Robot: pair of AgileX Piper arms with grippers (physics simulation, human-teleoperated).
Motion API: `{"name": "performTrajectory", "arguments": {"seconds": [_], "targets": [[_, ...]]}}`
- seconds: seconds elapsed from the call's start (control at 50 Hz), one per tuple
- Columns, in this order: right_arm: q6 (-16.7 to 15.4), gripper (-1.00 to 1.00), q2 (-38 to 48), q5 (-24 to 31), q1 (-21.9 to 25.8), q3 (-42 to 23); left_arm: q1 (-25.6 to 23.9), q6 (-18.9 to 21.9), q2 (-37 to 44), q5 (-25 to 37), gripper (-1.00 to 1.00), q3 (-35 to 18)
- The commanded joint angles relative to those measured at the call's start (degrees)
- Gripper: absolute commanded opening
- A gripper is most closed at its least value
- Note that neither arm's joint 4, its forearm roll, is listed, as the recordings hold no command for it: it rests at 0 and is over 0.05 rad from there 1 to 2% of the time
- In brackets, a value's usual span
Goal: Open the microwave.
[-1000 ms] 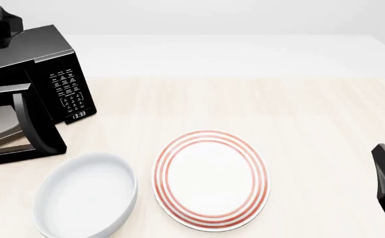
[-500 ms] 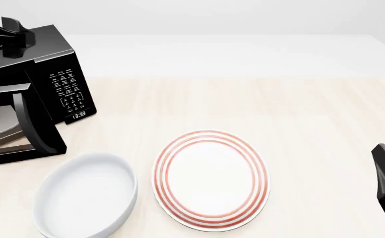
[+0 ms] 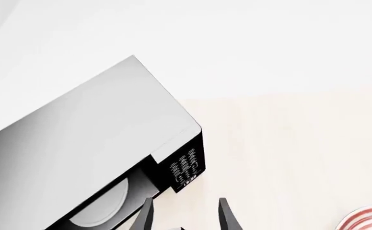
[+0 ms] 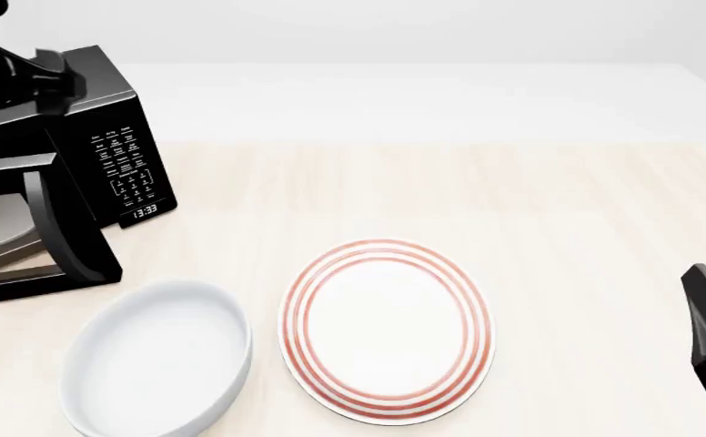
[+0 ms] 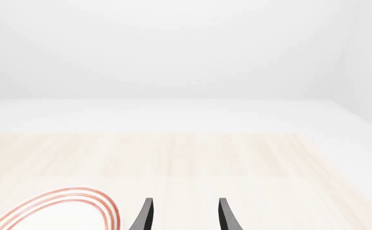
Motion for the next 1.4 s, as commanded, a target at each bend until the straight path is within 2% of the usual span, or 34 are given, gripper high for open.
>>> {"name": "performTrajectory", "arguments": {"seconds": [0.02, 0.24, 0.4, 0.94, 0.96, 1.4], "targets": [[0.0, 1.0, 0.0, 0.0, 0.0, 0.0, 1.5, 0.6, 3.2, -1.1, 1.0, -0.6], [0.0, 1.0, 0.0, 0.0, 0.0, 0.0, 3.4, 2.0, 4.2, -1.2, 1.0, -0.6], [0.0, 1.0, 0.0, 0.0, 0.0, 0.0, 4.3, 1.3, 5.5, -1.6, 1.0, -1.1], [0.0, 1.0, 0.0, 0.0, 0.0, 0.0, 4.6, 1.3, 6.3, -1.7, 1.0, -1.5], [0.0, 1.0, 0.0, 0.0, 0.0, 0.0, 7.5, 1.9, 8.5, -3.6, 1.0, -0.3], [0.0, 1.0, 0.0, 0.0, 0.0, 0.0, 8.5, 2.5, 9.6, -3.7, 1.0, -0.4]]}}
